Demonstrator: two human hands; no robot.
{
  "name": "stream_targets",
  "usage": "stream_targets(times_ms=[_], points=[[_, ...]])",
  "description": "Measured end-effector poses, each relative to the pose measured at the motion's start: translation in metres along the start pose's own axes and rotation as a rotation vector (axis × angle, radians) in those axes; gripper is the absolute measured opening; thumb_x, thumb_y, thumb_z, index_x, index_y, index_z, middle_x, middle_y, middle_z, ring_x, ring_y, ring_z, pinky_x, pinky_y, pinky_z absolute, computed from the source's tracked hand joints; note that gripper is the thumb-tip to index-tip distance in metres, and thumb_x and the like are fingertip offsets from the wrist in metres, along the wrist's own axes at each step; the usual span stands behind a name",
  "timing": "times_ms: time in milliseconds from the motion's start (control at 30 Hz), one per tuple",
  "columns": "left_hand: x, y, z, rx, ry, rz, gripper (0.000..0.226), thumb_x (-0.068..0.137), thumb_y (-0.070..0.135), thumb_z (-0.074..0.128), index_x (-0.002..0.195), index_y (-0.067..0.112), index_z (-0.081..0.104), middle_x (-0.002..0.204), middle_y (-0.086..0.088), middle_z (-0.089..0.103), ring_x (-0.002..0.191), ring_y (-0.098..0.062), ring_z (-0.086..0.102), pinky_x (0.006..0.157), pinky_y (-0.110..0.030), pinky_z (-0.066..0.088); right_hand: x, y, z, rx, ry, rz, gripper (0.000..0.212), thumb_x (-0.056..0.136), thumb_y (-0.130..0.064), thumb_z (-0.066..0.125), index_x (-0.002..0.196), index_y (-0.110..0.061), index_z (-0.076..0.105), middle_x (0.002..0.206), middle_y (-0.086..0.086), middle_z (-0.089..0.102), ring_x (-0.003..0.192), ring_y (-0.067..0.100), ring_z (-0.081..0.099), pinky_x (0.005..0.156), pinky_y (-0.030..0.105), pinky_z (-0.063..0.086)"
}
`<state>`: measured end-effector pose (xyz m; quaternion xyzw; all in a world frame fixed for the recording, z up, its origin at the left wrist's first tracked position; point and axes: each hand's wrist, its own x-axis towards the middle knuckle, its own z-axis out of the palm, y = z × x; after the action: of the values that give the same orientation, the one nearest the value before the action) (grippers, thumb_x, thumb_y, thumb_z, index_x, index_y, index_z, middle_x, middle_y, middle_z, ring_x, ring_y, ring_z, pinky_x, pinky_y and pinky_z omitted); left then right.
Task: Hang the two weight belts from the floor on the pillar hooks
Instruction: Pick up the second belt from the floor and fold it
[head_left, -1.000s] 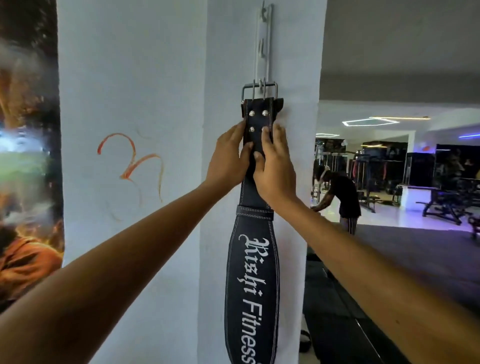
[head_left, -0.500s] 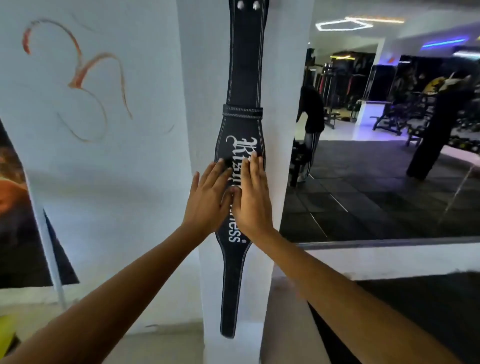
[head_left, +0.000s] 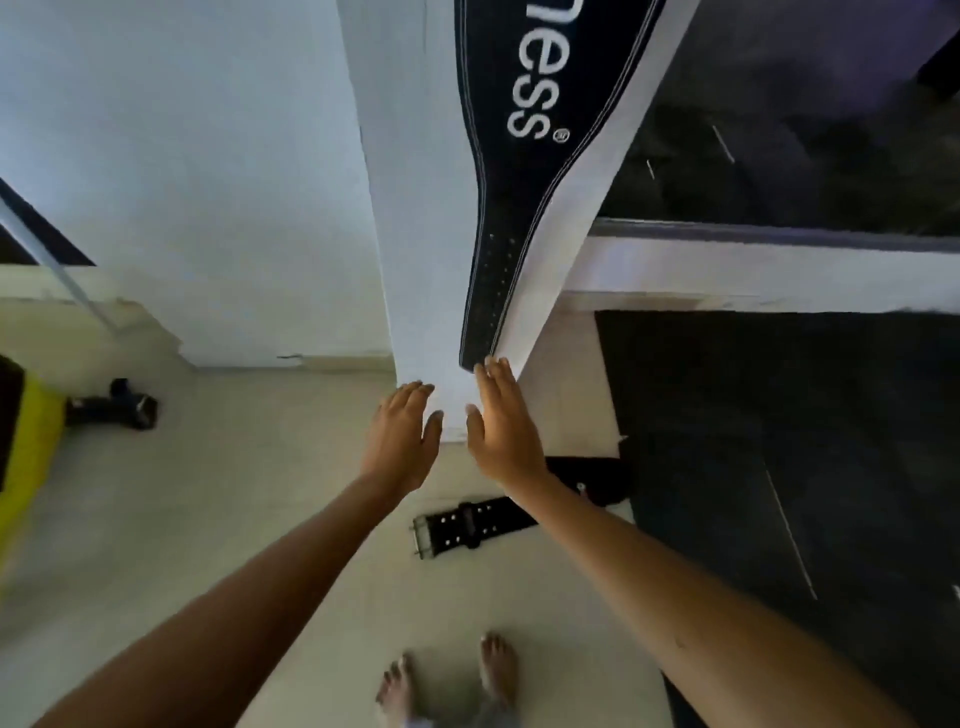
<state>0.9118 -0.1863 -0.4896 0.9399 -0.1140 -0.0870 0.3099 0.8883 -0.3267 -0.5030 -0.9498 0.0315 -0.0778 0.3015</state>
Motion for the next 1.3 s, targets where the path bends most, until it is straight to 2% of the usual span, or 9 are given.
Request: stream_targets(times_ms=[567,667,800,933,1033,1100,1167,1233,1300], points=[[-0.037,-0.284,0.45,-0.275,-0.346,-0.805,0.032,0.094,0.02,0.051,0.117,-0.001,0.06,0.119,-0.02,0.065,0.112,-0.034,0.057,0.088,-0.031,0.041,-0.104,0.324,0.402,-0.269,-0.826,-0.03,0.042,0.091,-0.008,0.058,0.132,-0.005,0.048,0.131,0.013,0.051,0.119,0.028,0.052,0.091,0.038,0.05],[-0.041,-0.322,0.512,-0.324,-0.461,-0.908,0.038,0.094,0.029,0.054,0.119,0.002,0.062,0.125,-0.017,0.063,0.117,-0.031,0.055,0.091,-0.029,0.041,-0.093,0.378,0.458,-0.509,-0.932,-0.174,0.058,0.084,-0.009,0.068,0.136,-0.007,0.043,0.136,0.015,0.047,0.124,0.03,0.048,0.099,0.04,0.043],[-0.041,-0.365,0.57,-0.506,-0.496,-1.033,0.046,0.084,0.036,0.067,0.117,0.004,0.063,0.122,-0.015,0.064,0.113,-0.032,0.058,0.095,-0.034,0.047,-0.065,0.419,0.515,-0.713,-0.994,-0.199,0.1,0.074,-0.028,0.081,0.15,-0.012,0.019,0.153,0.017,0.029,0.142,0.035,0.027,0.113,0.056,0.027],[-0.036,-0.384,0.59,-0.813,-0.333,-1.211,0.058,0.074,0.027,0.08,0.122,0.004,0.058,0.111,-0.015,0.064,0.098,-0.026,0.061,0.09,-0.036,0.051,-0.048,0.415,0.536,-0.761,-1.121,-0.138,0.094,0.062,-0.036,0.088,0.138,-0.014,0.039,0.136,0.012,0.043,0.127,0.034,0.039,0.099,0.058,0.043],[-0.034,-0.38,0.573,-0.968,-0.343,-1.222,0.024,0.078,0.02,0.077,0.093,0.008,0.063,0.1,-0.011,0.059,0.086,-0.021,0.053,0.07,-0.028,0.046,-0.049,0.405,0.525,-0.7,-1.224,-0.141,0.074,0.065,-0.042,0.086,0.124,-0.008,0.058,0.127,0.014,0.043,0.122,0.034,0.039,0.093,0.046,0.049],[-0.038,-0.373,0.549,-0.972,-0.324,-1.223,0.02,0.078,0.017,0.077,0.079,0.013,0.057,0.1,-0.012,0.056,0.089,-0.022,0.052,0.066,-0.025,0.044,-0.062,0.392,0.503,-0.574,-1.2,-0.066,0.065,0.069,-0.037,0.084,0.119,-0.003,0.061,0.127,0.014,0.04,0.122,0.034,0.04,0.095,0.046,0.048],[-0.049,-0.362,0.516,-0.946,-0.313,-1.222,0.031,0.074,0.019,0.08,0.092,0.004,0.06,0.108,-0.016,0.058,0.097,-0.025,0.057,0.071,-0.03,0.048,-0.077,0.364,0.471,-0.411,-1.142,0.025,0.054,0.071,-0.03,0.083,0.112,0.0,0.062,0.123,0.014,0.042,0.115,0.031,0.046,0.094,0.043,0.048],[-0.065,-0.344,0.476,-0.933,-0.338,-1.204,0.072,0.069,0.027,0.084,0.126,-0.004,0.052,0.122,-0.019,0.059,0.109,-0.029,0.059,0.081,-0.034,0.051,-0.088,0.33,0.434,-0.256,-1.094,0.098,0.044,0.071,-0.03,0.082,0.101,-0.002,0.066,0.114,0.014,0.054,0.104,0.03,0.056,0.086,0.038,0.048],[-0.082,-0.315,0.429,-0.997,-0.328,-1.181,0.082,0.068,0.029,0.085,0.134,0.0,0.046,0.127,-0.017,0.058,0.115,-0.027,0.057,0.083,-0.034,0.05,-0.089,0.285,0.39,-0.141,-1.049,0.165,0.036,0.071,-0.032,0.081,0.095,-0.007,0.069,0.1,0.012,0.068,0.094,0.029,0.065,0.08,0.036,0.051]])
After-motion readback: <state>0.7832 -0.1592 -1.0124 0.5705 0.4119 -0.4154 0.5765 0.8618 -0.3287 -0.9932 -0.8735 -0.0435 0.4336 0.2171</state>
